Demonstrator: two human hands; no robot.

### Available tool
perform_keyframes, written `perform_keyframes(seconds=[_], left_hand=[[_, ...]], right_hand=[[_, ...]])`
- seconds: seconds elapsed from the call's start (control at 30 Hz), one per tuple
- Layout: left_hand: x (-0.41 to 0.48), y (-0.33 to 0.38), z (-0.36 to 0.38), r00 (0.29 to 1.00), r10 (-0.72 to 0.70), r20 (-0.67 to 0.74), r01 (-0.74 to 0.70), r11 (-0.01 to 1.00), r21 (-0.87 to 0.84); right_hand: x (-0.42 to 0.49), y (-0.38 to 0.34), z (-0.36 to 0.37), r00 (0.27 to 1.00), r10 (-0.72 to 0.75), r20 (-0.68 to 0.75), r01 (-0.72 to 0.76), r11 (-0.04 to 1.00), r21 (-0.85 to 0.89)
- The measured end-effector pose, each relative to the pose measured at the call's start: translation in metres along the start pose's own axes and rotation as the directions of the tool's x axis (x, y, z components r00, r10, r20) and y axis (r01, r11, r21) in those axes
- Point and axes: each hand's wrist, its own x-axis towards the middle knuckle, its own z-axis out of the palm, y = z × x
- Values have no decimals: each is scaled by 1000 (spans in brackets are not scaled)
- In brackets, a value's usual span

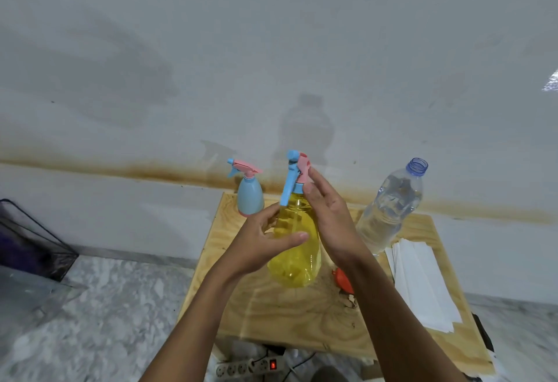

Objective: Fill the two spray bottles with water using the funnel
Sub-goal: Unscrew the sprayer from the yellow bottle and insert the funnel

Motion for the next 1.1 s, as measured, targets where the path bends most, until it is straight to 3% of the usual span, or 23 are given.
perform_keyframes(seconds=[0.13,0.27,0.57,0.73,0.9,1.1], left_hand=[[0,0,6,999,21,-31,-21,1000,-2],[0,1,9,998,29,-53,-29,1000,-3],[3,0,7,995,38,-97,-34,999,37],[3,-5,10,987,80,-137,-67,993,95],[3,-11,11,983,80,-165,-62,992,111],[2,-15,16,983,61,-171,-42,993,112]], right_hand=[[0,2,2,998,46,-44,-45,999,15],[0,7,4,996,-4,-87,0,999,-47],[5,7,11,989,31,-143,-26,999,39],[4,5,17,976,-65,-208,33,988,-153],[4,6,17,976,-39,-212,9,990,-140],[4,12,18,950,-117,-289,29,956,-292]])
